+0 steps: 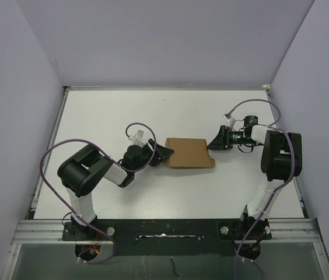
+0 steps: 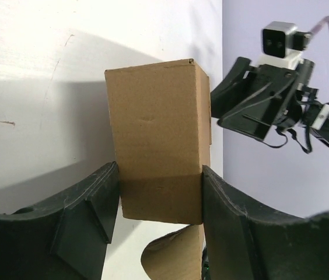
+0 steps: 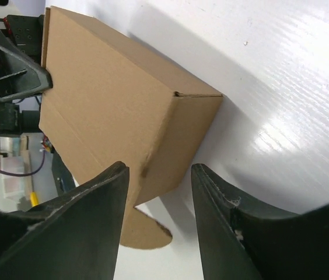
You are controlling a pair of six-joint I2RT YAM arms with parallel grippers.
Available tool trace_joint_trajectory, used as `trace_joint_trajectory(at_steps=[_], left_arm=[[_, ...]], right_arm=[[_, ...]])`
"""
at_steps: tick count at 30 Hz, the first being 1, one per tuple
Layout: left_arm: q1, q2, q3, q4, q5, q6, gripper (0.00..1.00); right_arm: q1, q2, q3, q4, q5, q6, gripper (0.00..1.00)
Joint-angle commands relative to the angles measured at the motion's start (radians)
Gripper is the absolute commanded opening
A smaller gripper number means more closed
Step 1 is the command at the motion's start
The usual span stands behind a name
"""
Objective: Fold the paper box
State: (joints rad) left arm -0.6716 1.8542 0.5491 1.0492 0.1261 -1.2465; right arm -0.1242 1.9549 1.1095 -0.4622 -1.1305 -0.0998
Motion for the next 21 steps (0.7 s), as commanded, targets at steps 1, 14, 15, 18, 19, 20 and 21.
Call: trace_joint_trajectory(at_steps=[1, 14, 15, 18, 19, 20, 21], left_arm=[[-0.002, -0.029, -0.012, 0.127, -0.028, -0.021, 0.39], [0.0, -0.075, -0.031, 0.097, -0.039, -0.105, 0.38], [0.001, -0.083, -0.027, 0.079, -0.042, -0.113, 0.37], [0.001, -0.124, -0.004, -0.021, -0.041, -0.144, 0.36], [0.0, -0.141, 0.005, -0.068, -0.042, -0.152, 0.36], [0.0, -0.155, 0.014, -0.114, -0.044, -0.16, 0.36], [0.001, -0.17, 0.024, -0.156, -0.048, -0.172, 0.36]], right_arm=[[-0.019, -0.171, 0.038, -0.048, 0.035, -0.101, 0.49], [0.094, -0.603, -0.047, -0.049, 0.032, -0.43, 0.62], [0.123, -0.635, -0.061, -0.045, 0.044, -0.472, 0.66], [0.184, -0.721, -0.122, -0.02, 0.035, -0.63, 0.81], [0.197, -0.745, -0.149, 0.002, 0.041, -0.666, 0.86], [0.214, -0.769, -0.175, 0.02, 0.054, -0.7, 0.9], [0.236, -0.785, -0.194, 0.038, 0.088, -0.732, 0.93]])
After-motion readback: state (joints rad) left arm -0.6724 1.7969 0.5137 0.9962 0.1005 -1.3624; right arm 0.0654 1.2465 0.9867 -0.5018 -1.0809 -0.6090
